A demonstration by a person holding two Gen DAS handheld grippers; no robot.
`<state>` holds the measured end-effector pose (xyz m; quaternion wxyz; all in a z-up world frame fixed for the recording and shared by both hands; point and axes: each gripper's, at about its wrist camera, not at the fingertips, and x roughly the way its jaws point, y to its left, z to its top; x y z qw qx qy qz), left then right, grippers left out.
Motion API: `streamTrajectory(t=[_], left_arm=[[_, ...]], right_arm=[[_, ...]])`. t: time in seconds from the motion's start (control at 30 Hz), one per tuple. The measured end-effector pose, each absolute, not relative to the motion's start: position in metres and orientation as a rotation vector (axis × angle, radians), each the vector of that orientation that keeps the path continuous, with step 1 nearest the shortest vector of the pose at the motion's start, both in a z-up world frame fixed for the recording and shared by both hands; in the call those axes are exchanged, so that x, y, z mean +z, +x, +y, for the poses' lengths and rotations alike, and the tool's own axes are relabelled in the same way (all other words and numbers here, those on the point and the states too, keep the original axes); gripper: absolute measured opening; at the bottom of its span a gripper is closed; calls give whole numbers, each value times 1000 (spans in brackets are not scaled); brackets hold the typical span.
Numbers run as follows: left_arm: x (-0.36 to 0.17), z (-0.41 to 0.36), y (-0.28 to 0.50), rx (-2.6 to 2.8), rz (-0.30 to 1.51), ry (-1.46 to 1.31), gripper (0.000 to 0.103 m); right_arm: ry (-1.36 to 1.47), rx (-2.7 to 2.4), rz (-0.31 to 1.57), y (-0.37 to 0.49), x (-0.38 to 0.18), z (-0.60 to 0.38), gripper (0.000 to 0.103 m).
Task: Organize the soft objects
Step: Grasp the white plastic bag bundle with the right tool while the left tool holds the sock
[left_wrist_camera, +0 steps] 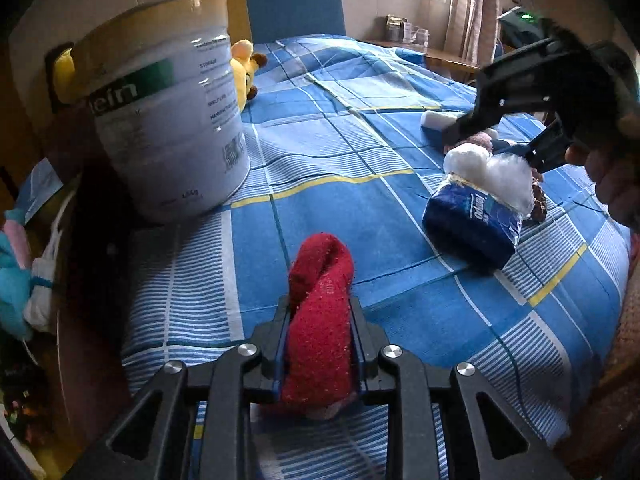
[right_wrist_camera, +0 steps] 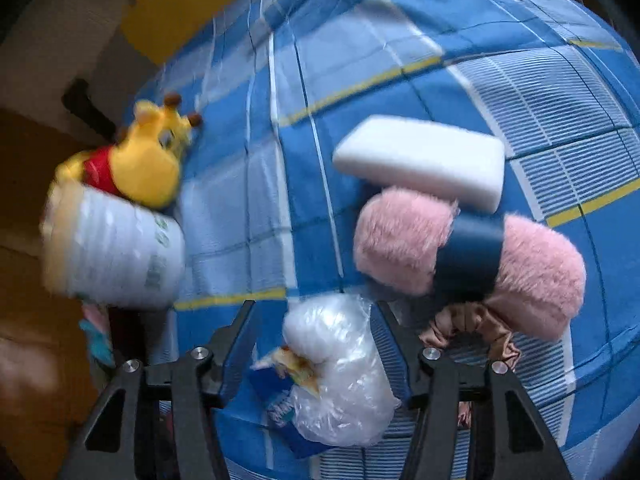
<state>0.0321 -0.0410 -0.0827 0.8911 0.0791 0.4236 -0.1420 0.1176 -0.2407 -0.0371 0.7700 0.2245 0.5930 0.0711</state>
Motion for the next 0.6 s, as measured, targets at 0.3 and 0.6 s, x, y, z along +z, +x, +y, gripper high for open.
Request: streamTrajectory(t=[0.3,0.6], left_arm=[[-85,-40,28,-297,842,158,28],[-85,-38,21,-297,821,146,28]], right_arm=[[345,59,1337,117,-49,-232,35],[112,114,1211,120,-37,-194,33]])
